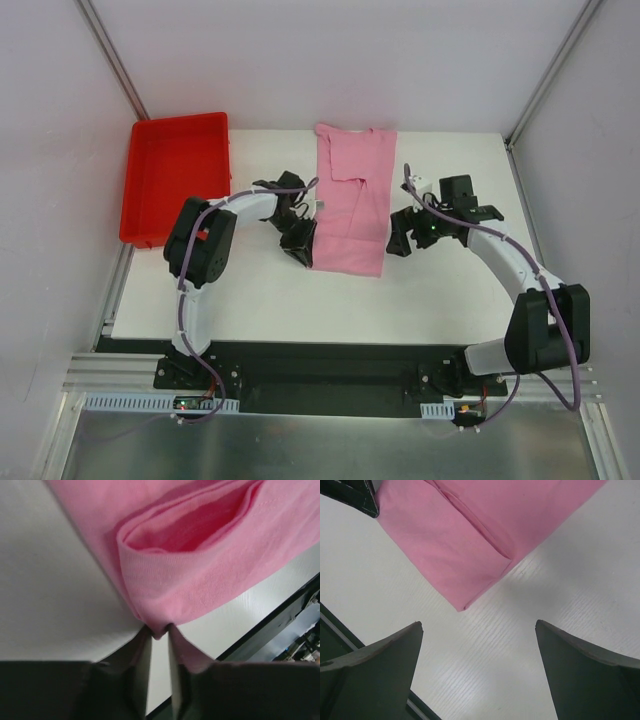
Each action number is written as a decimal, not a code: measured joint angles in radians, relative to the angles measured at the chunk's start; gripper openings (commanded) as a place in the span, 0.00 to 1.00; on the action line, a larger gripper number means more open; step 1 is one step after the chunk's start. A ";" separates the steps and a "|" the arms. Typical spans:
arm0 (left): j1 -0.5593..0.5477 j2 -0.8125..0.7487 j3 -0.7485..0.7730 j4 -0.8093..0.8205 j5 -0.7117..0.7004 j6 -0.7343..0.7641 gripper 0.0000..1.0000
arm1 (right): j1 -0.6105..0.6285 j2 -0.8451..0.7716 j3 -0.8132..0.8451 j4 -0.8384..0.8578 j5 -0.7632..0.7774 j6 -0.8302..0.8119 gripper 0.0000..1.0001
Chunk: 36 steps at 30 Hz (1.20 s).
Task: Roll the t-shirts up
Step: Roll the T-shirt to the center of the board.
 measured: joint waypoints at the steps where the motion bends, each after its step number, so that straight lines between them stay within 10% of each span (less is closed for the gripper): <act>1: -0.009 0.000 -0.008 0.005 0.003 0.000 0.00 | 0.000 0.010 0.000 -0.002 -0.003 -0.003 1.00; 10: -0.096 -0.046 -0.131 0.088 0.069 -0.048 0.00 | 0.000 0.060 0.000 -0.071 -0.015 -0.086 0.94; 14: -0.140 -0.119 -0.227 0.103 0.051 -0.058 0.42 | 0.000 0.058 -0.006 -0.110 -0.038 -0.175 0.90; 20: -0.154 -0.296 -0.306 0.071 -0.042 -0.032 0.54 | 0.005 -0.068 -0.127 -0.151 -0.039 -0.383 0.88; 36: -0.452 -0.742 -0.830 0.574 -0.268 0.672 0.59 | 0.225 -0.578 -0.613 0.120 -0.063 -0.976 0.82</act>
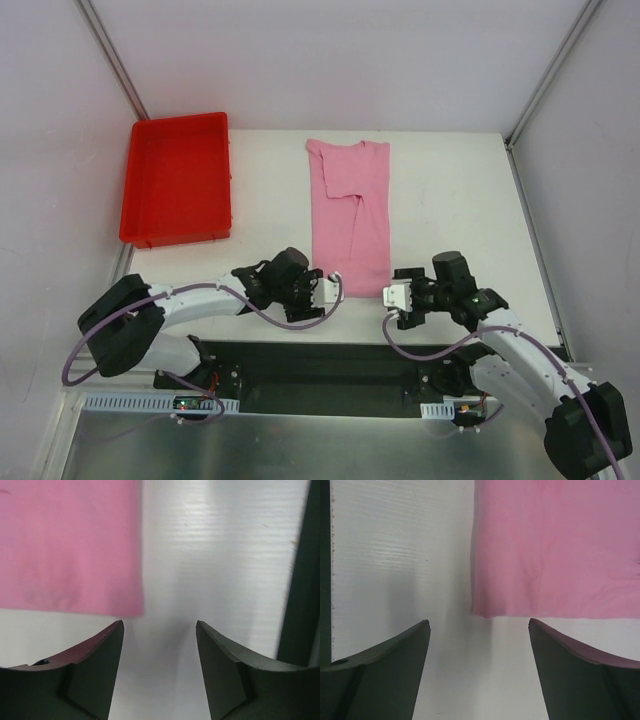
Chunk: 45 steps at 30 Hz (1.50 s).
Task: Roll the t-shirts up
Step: Roll the T-shirt to the center of the board.
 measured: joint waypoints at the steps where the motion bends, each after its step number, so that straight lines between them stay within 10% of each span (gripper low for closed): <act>1: 0.000 0.019 0.000 0.037 -0.018 0.026 0.58 | 0.001 0.011 -0.004 0.012 -0.006 -0.026 0.82; 25: -0.033 0.135 -0.003 0.270 -0.058 0.258 0.32 | 0.012 0.369 0.043 0.153 -0.098 -0.217 0.64; 36: -0.033 0.176 0.005 0.258 -0.028 0.359 0.01 | 0.012 0.441 0.076 0.165 -0.073 -0.248 0.33; 45: -0.033 0.195 0.058 0.182 0.001 0.376 0.00 | 0.010 0.455 0.114 0.090 -0.033 -0.258 0.11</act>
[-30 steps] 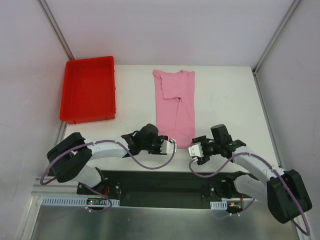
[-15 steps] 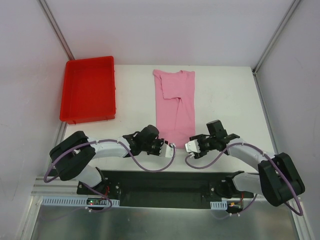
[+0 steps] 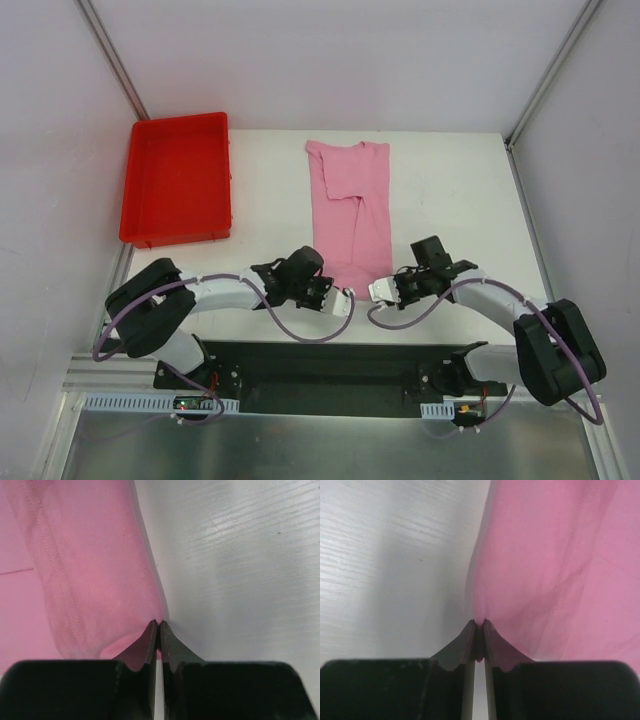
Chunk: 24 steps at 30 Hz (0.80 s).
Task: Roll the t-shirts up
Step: Roll the T-shirt to the center of the board.
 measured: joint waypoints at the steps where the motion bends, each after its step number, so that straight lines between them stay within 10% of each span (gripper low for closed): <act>1: 0.000 0.000 0.011 -0.021 0.005 -0.009 0.00 | -0.001 -0.003 0.015 -0.030 0.000 0.010 0.10; 24: 0.130 -0.011 0.244 -0.439 0.311 -0.371 0.00 | -0.083 0.069 0.298 -0.511 -0.116 0.318 0.06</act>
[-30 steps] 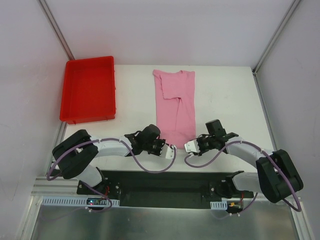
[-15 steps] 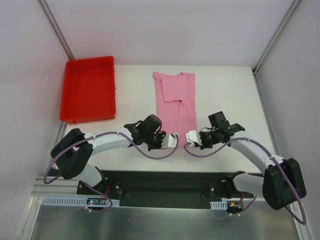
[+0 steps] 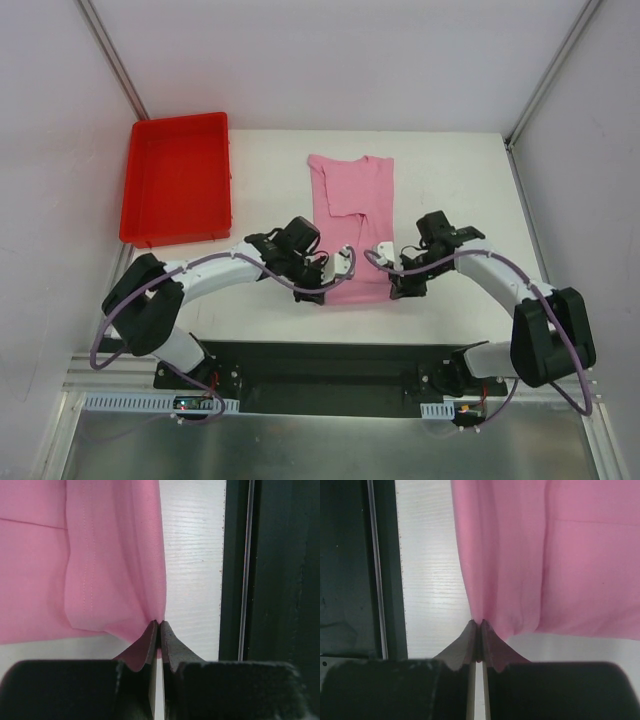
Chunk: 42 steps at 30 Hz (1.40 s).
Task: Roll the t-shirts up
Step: Roll the T-shirt to the center of the board.
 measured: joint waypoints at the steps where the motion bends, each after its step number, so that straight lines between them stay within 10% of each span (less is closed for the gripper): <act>1: 0.013 0.014 0.016 -0.014 0.010 -0.006 0.00 | -0.006 0.026 0.023 -0.004 -0.004 0.006 0.05; 17: 0.245 0.365 0.445 -0.254 0.150 -0.055 0.02 | -0.132 0.436 0.415 -0.106 -0.050 0.051 0.09; 29: 0.330 0.509 0.624 -0.301 -0.024 -0.230 0.36 | -0.154 0.559 0.526 -0.089 -0.050 0.207 0.60; 36: 0.319 0.367 0.483 -0.213 -0.107 -0.210 0.52 | -0.200 0.298 0.288 0.179 0.051 0.355 0.96; 42: 0.167 0.052 0.173 -0.091 -0.144 0.018 0.55 | -0.105 -0.132 0.004 0.537 0.278 0.460 0.96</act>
